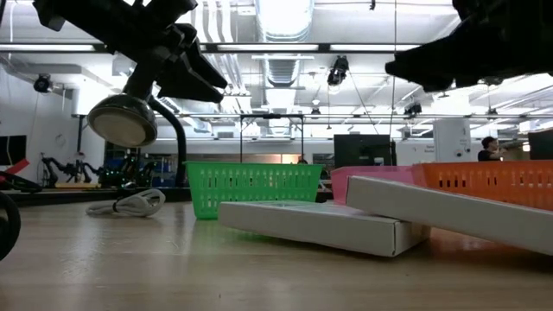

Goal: Pick and place items into bin
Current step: Put the white charger cable into the pink bin

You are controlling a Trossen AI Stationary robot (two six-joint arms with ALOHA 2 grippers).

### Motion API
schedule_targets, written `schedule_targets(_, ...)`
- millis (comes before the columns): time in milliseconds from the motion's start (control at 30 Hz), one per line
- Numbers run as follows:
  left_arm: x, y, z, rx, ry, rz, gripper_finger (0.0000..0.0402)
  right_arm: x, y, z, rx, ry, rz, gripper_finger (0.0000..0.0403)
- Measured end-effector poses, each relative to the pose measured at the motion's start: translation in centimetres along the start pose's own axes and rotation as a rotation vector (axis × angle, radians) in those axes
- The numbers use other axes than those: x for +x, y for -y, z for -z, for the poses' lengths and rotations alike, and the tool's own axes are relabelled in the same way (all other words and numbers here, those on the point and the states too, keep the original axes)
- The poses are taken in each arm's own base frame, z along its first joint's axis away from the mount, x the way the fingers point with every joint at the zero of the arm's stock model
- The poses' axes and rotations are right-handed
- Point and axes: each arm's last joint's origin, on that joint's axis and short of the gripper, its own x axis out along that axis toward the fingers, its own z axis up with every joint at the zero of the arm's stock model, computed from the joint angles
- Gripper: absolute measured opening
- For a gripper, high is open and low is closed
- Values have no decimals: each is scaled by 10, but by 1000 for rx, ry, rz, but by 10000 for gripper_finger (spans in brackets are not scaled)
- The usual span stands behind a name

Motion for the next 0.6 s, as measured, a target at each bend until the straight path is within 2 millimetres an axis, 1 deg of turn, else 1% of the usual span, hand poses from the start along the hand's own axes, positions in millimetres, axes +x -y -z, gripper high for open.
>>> schedule_targets(167,0,0,-1,-6,6,-3,256,7,-2,-14,-120,35,9,201)
schedule_targets(267,0,0,-1,-6,5,-3,256,12,-3,-23,-153,52,13,201)
schedule_targets(467,0,0,0,-50,4,1,256,18,-5,-31,-247,25,8,201)
schedule_targets(600,-1,2,-1,-57,19,37,256,19,-5,-30,-328,12,15,201)
